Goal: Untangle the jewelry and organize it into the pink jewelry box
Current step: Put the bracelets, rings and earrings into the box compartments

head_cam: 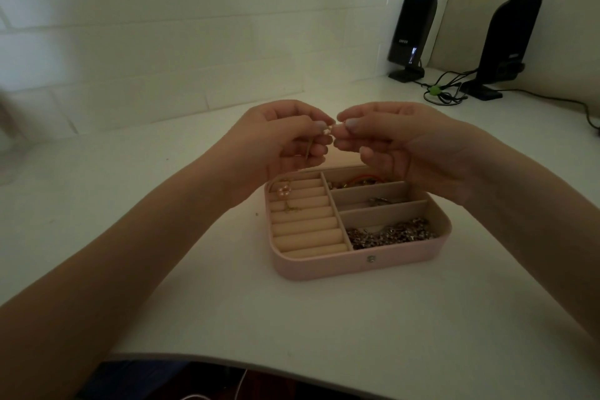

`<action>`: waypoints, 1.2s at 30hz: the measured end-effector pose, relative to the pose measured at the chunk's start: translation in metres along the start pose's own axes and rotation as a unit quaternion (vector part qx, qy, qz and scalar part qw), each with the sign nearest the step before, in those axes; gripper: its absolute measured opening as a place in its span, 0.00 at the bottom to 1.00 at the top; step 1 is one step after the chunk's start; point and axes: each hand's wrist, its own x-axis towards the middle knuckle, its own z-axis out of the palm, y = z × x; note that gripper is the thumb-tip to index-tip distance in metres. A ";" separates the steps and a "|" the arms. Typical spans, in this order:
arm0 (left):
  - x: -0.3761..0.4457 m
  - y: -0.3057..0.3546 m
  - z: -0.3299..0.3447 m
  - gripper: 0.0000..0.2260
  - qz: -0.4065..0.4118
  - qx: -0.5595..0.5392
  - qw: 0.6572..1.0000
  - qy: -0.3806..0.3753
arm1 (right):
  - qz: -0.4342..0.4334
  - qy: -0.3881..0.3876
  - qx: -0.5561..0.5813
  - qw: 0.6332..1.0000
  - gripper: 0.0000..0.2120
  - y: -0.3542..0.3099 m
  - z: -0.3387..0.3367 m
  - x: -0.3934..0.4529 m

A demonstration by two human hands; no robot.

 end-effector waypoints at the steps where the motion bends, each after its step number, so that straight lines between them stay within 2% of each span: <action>1: 0.000 0.000 0.000 0.08 -0.005 -0.001 1.000 -0.006 | -0.004 0.002 -0.013 1.000 0.04 0.000 -0.001 0.000; 4: 0.000 -0.001 0.000 0.08 -0.010 0.014 1.000 -0.019 | -0.013 0.014 -0.055 0.998 0.04 0.001 -0.001 0.000; 9: -0.003 0.000 0.001 0.07 -0.019 0.049 0.998 -0.037 | -0.033 0.038 -0.110 0.993 0.13 0.004 -0.002 0.000; 13: -0.004 0.000 0.003 0.05 0.032 0.115 0.992 -0.038 | -0.045 0.041 -0.115 0.991 0.16 0.005 -0.001 0.000; 16: -0.004 0.004 0.001 0.08 0.062 0.134 0.989 -0.015 | -0.068 0.054 -0.128 0.988 0.13 0.004 0.000 -0.002; 19: -0.005 0.005 0.000 0.03 0.082 0.160 0.984 -0.011 | -0.082 0.069 -0.153 0.982 0.06 0.004 0.000 -0.002; 20: -0.005 0.004 0.001 0.04 0.095 0.174 0.980 -0.007 | -0.082 0.070 -0.149 0.983 0.05 0.004 0.001 -0.003; 23: -0.006 0.002 0.001 0.09 0.129 0.181 0.975 0.002 | -0.076 0.073 -0.129 0.986 0.07 0.004 0.003 -0.002; 29: -0.005 0.004 -0.002 0.06 0.136 0.170 0.976 0.001 | -0.045 0.053 -0.091 0.993 0.07 0.005 0.001 0.000; 32: -0.004 0.003 -0.002 0.02 0.126 0.159 0.979 0.022 | -0.038 0.048 -0.156 0.986 0.10 0.008 0.001 0.002; 36: -0.003 0.003 -0.003 0.01 0.122 0.150 0.980 0.043 | -0.060 0.052 -0.302 0.950 0.13 0.013 0.007 0.001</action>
